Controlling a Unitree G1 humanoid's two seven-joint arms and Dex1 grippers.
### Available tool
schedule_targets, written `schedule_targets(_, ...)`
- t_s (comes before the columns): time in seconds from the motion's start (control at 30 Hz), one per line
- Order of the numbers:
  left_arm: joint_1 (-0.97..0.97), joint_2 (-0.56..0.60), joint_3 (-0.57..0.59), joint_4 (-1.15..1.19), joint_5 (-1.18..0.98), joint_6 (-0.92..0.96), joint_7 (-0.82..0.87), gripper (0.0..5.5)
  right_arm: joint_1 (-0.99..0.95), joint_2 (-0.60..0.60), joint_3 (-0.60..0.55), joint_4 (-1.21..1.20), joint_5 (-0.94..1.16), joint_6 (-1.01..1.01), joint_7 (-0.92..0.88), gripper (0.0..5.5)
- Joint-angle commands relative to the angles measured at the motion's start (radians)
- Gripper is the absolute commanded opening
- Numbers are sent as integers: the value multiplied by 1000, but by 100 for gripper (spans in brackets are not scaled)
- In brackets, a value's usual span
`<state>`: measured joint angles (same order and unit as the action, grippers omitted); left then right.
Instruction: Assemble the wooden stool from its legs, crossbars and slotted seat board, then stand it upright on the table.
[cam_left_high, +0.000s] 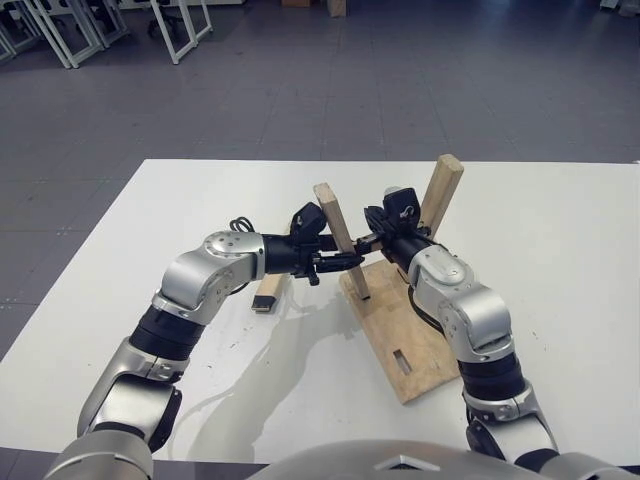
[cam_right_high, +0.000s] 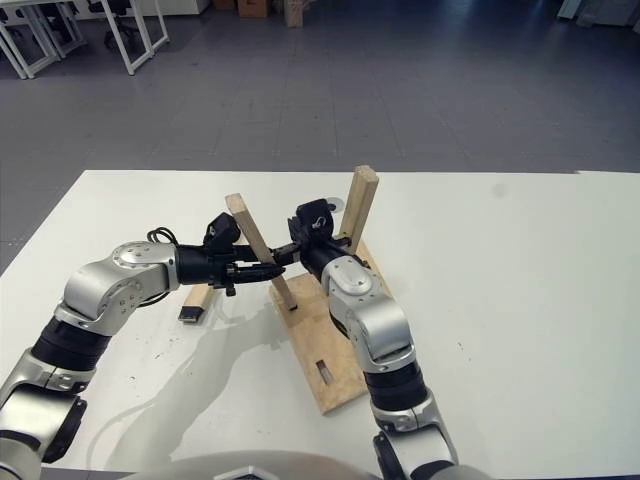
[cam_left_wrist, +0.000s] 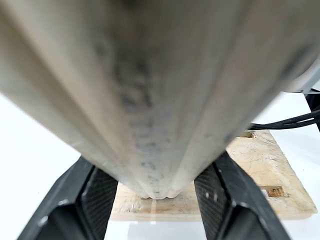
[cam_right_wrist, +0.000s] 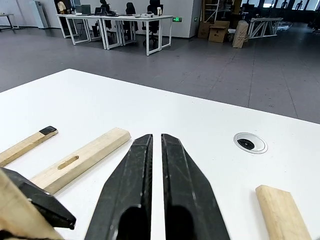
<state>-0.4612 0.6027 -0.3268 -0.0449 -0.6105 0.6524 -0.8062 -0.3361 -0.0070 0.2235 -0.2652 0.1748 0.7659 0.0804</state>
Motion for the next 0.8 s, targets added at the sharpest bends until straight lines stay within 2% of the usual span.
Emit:
schedule_targets(0.03, 102, 25, -99, 92, 169, 104, 88, 206, -25, 90, -88, -12, 176, 117, 73, 29)
schedule_targets(0.13, 119, 10, -105, 93, 177, 91, 103, 206, -219, 146, -273, -151, 413, 231, 60, 29)
schedule_targets(0.23, 150, 5, -101, 79, 167, 88, 109, 206, -401, 114, -509, -198, 701, 337, -49, 29)
schedule_targets(0.3, 178, 24, -88, 74, 157, 76, 96, 206, -420, 20, -636, -197, 865, 409, -105, 29)
schedule_targets(0.33, 185, 40, -95, 78, 174, 52, 90, 206, -403, -32, -682, -193, 931, 435, -113, 11)
schedule_targets(0.4, 185, 57, -110, 103, 224, -18, 87, 206, -360, -144, -764, -160, 1023, 458, -122, 11)
schedule_targets(0.5, 187, 69, -109, 114, 231, -47, 82, 206, -343, -284, -844, -56, 991, 418, -120, 11)
schedule_targets(0.57, 183, 72, -112, 121, 230, -59, 76, 206, -268, -379, -777, 21, 824, 354, -80, 11)
schedule_targets(0.63, 175, 74, -121, 123, 231, -69, 67, 206, -173, -480, -606, 124, 611, 250, -26, 11)
schedule_targets(0.73, 162, 74, -132, 118, 226, -66, 59, 206, -151, -622, -363, 481, 265, 31, 10, 11)
schedule_targets(0.8, 160, 77, -136, 111, 220, -60, 54, 206, -195, -665, -307, 672, 131, -85, 13, 11)
